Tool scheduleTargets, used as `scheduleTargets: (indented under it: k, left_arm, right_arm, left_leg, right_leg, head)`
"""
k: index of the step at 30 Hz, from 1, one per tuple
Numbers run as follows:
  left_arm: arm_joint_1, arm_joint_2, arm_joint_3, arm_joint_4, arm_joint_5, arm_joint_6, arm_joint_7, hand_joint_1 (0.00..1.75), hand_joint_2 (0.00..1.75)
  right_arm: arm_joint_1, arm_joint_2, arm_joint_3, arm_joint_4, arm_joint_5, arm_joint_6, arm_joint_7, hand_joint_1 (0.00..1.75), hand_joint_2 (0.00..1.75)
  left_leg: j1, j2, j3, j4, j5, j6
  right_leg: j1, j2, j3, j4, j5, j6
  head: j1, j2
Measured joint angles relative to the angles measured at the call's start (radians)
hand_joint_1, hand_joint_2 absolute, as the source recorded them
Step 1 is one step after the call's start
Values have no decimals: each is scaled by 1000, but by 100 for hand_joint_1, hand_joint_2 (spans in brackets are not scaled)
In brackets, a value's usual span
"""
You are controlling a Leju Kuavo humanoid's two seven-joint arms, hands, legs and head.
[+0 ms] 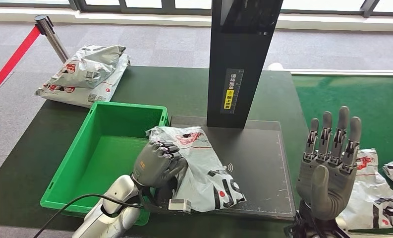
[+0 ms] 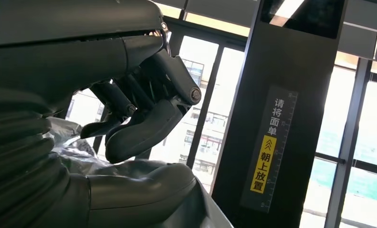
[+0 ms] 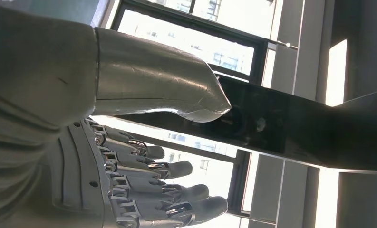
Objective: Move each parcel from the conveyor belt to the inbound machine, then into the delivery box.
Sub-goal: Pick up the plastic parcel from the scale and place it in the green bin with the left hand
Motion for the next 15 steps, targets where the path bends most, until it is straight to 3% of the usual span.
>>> scheduleTargets:
  k: [4,6,9,12,15]
  left_arm:
    - [-4,-1,-5,13,-21,19,21,175,175]
    - [-9,12,22,16,-145,111,135,175,175]
    - [-34,53,158,13,-378,250,346,175,175]
    - [-45,81,323,-3,-422,268,329,175,175]
    - [-37,86,403,-21,-449,270,298,175,175]
  right_arm:
    - [-3,0,0,3,1,-1,1,0,175]
    - [1,0,0,5,4,-11,1,0,175]
    - [22,0,0,6,5,-31,-7,0,175]
    - [41,-1,0,7,1,-38,-16,0,175]
    - [45,-1,0,6,0,-40,-18,0,175]
  left_leg:
    - [0,0,-1,0,0,0]
    - [1,0,-1,0,0,0]
    - [2,1,-2,0,1,-2]
    - [2,1,-2,0,2,-3]
    - [2,-2,-4,0,3,-3]
  right_leg:
    - [0,0,0,0,0,0]
    - [1,0,-1,0,0,0]
    - [2,1,-2,2,1,-1]
    - [2,1,-4,3,1,-2]
    - [3,-2,-4,3,0,-2]
  head:
    - [0,0]
    - [0,0]
    - [0,0]
    - [-1,0]
    - [0,0]
